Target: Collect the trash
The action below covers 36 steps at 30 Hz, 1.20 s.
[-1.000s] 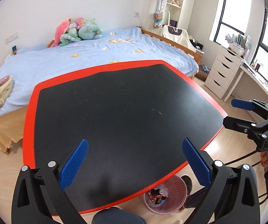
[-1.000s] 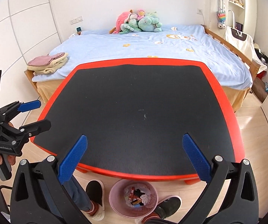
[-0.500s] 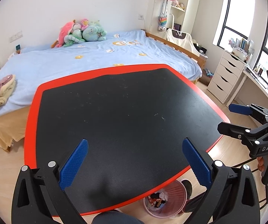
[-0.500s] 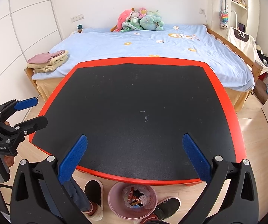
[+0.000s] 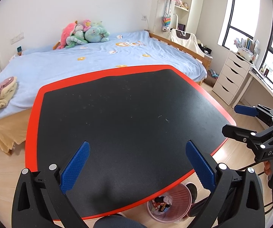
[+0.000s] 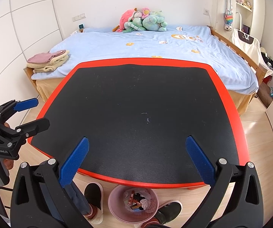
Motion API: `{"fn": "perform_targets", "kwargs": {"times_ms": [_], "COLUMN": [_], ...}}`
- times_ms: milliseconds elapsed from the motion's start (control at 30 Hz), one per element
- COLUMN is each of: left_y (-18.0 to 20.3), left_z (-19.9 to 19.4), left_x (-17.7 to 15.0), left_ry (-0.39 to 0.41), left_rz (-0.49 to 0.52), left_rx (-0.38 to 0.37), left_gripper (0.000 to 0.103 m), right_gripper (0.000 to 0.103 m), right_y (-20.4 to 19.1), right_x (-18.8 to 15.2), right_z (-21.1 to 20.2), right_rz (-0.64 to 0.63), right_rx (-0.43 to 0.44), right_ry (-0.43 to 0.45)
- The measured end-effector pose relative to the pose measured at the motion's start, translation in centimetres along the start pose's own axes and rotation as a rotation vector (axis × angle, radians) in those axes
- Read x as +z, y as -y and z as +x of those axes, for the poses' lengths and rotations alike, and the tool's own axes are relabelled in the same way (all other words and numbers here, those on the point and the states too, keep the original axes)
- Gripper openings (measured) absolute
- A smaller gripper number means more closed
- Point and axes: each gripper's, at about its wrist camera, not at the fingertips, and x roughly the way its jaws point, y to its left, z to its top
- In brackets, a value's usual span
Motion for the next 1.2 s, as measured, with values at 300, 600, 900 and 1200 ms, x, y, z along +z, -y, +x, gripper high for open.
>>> {"fn": "perform_targets", "kwargs": {"times_ms": [300,600,900,1200], "left_y": [0.14,0.36,0.44,0.28], "left_z": [0.11,0.37,0.42,0.72], "left_x": [0.02,-0.04,-0.04,-0.17], "left_ry": [-0.002,-0.006,-0.006,-0.008], "left_rz": [0.002,0.006,0.007,0.007], "left_rx": [0.003,0.007,0.008,0.011], "left_gripper": [0.097,0.097,0.097,0.097], "right_gripper": [0.1,0.1,0.1,0.1], "right_y": [0.05,0.22,0.35,0.34], "right_x": [-0.02,-0.23,-0.67,-0.62], "right_z": [-0.07,-0.19,0.11,0.21], "right_rz": [0.0,-0.001,-0.004,-0.005], "right_rx": [-0.002,-0.003,-0.004,-0.005], "right_ry": [-0.003,-0.006,-0.012,-0.012]}}
